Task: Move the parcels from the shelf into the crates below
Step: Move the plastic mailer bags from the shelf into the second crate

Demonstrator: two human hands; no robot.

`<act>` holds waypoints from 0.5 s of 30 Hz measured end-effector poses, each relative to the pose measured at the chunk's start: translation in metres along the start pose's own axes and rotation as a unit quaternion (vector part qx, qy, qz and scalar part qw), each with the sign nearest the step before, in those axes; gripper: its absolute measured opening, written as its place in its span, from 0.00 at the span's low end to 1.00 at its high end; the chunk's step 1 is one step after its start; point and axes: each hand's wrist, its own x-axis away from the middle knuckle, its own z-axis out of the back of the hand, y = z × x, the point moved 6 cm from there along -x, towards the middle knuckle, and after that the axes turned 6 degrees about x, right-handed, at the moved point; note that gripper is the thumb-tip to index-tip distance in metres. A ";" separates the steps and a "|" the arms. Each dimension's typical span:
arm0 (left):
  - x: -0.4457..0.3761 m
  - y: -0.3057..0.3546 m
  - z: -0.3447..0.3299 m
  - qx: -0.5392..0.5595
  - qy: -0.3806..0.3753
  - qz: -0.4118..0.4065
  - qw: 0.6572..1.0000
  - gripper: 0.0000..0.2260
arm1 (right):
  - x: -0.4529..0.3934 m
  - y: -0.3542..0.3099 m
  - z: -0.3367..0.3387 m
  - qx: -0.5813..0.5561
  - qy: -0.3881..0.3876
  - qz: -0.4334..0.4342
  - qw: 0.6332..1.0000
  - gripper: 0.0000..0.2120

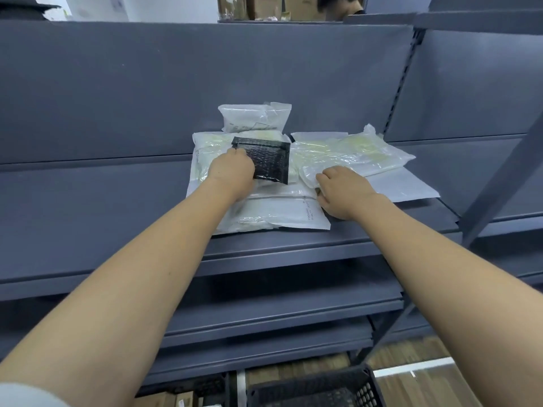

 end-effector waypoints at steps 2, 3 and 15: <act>0.015 0.008 0.004 -0.012 0.045 -0.021 0.999 0.12 | 0.015 0.001 0.002 -0.019 0.014 -0.012 1.000 0.18; 0.026 0.012 0.005 -0.015 0.066 -0.033 0.997 0.12 | 0.024 0.001 0.003 -0.032 0.021 -0.018 0.999 0.18; 0.184 0.066 0.007 0.274 0.179 -0.038 0.944 0.09 | 0.179 0.010 -0.036 -0.257 0.073 -0.078 0.961 0.29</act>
